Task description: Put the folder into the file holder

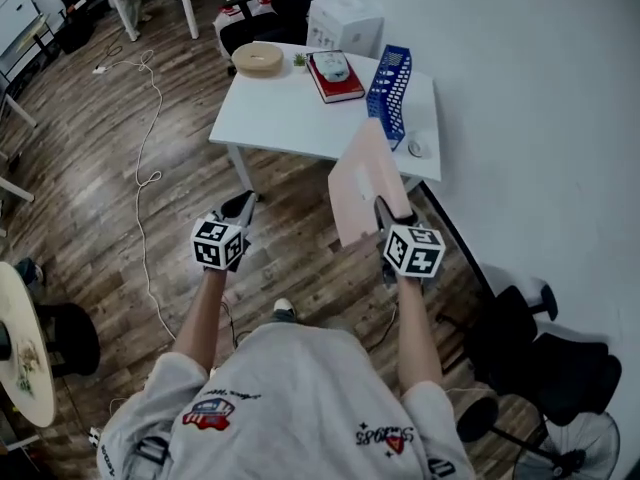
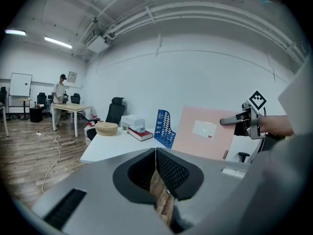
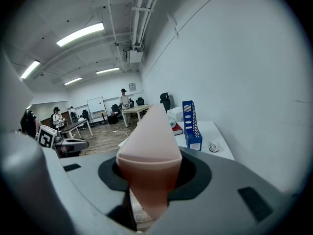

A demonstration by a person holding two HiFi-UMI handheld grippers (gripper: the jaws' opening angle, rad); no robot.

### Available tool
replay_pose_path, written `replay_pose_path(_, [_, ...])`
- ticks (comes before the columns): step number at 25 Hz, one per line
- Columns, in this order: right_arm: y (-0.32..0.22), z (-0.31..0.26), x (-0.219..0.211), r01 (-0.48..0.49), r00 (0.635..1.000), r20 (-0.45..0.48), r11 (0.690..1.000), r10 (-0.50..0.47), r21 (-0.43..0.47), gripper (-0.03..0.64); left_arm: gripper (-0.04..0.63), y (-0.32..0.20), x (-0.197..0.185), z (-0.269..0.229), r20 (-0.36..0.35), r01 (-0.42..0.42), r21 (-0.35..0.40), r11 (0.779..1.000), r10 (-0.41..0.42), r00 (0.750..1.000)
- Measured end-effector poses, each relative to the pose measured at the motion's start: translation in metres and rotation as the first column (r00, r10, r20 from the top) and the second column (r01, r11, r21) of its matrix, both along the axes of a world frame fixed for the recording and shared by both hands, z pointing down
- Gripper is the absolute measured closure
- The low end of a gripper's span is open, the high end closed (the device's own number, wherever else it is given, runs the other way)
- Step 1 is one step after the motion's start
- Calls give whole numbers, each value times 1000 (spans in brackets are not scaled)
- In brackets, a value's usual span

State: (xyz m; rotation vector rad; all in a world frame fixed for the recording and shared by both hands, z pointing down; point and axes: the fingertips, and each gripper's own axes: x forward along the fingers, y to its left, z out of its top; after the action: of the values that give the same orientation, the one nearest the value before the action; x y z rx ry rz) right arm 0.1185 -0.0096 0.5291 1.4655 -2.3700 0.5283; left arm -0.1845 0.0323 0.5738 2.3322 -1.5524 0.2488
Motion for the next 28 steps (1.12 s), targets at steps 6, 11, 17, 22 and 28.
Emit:
replay_pose_path(6, [-32, -1, -16, 4, 999, -34, 1000, -3, 28, 449, 588, -42, -7, 6, -21, -19, -8, 1000, 19, 1000])
replay_pose_path(11, [-82, -9, -25, 39, 997, -66, 996, -33, 79, 449, 588, -83, -12, 13, -14, -13, -12, 1000, 13, 1000])
replay_pose_path(17, [-170, 1, -40, 79, 996, -40, 993, -76, 83, 449, 588, -157, -35, 7, 15, 43, -3, 999, -43, 999])
replay_pose_path(22, [-243, 1, -45, 126, 991, -43, 990, -123, 66, 449, 588, -229, -40, -22, 35, 87, 27, 996, -88, 995])
replay_pose_path(28, [-313, 3, -43, 150, 989, -20, 987, -149, 50, 449, 588, -287, -23, -17, 57, 99, 4, 995, -99, 993])
